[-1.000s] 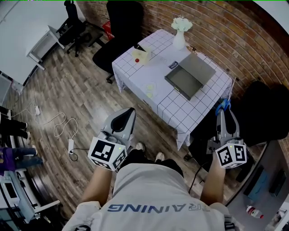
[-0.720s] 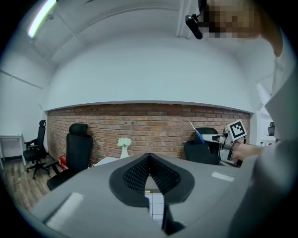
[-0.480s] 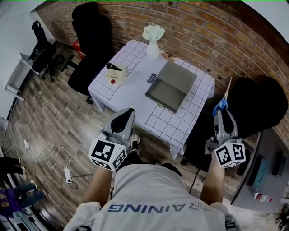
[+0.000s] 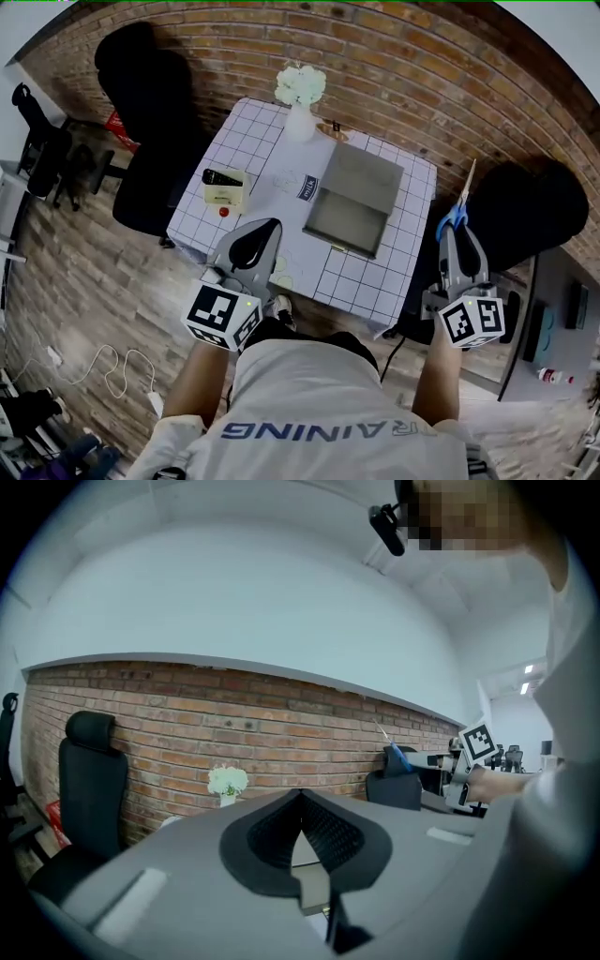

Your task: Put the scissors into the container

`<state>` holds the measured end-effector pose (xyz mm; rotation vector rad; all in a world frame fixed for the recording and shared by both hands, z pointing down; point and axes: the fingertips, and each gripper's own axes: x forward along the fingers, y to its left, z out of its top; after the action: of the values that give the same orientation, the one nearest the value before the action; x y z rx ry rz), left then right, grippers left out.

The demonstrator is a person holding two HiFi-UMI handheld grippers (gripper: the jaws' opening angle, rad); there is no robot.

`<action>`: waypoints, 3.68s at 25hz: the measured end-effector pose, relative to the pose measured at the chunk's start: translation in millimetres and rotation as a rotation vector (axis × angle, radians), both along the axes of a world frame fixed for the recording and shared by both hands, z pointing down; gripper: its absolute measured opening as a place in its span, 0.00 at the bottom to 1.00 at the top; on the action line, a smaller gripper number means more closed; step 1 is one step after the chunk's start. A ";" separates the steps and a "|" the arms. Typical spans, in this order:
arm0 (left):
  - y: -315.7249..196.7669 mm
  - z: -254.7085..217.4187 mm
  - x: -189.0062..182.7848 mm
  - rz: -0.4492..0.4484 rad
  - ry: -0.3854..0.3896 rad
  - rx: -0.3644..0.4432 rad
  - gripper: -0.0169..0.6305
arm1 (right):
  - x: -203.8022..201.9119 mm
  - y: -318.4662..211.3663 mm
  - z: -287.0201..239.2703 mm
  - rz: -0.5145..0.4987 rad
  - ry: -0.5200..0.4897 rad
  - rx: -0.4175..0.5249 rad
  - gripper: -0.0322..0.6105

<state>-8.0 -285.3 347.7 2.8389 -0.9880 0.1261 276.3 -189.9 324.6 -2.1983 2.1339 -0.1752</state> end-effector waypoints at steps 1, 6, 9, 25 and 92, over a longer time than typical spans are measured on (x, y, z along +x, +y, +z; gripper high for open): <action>-9.8 0.9 -3.6 0.010 0.002 -0.004 0.03 | -4.7 -5.4 0.9 0.014 0.001 -0.003 0.21; -43.6 11.7 -12.5 0.060 0.008 -0.028 0.03 | -29.0 -28.3 10.5 0.043 0.019 -0.045 0.21; -54.4 24.5 -10.1 0.083 0.011 -0.058 0.03 | -33.4 -36.3 18.7 0.055 0.029 -0.075 0.21; -64.7 38.2 0.6 -0.010 -0.017 -0.110 0.03 | -43.1 -102.3 77.0 -0.119 0.126 -0.219 0.21; -55.0 85.2 -33.4 -0.167 -0.042 -0.233 0.03 | -74.0 -123.5 378.8 -0.395 0.310 -1.075 0.31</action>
<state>-41.3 -340.3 432.9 2.5431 -1.1327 0.2655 202.3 -313.3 703.4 -2.2274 3.1110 -1.3669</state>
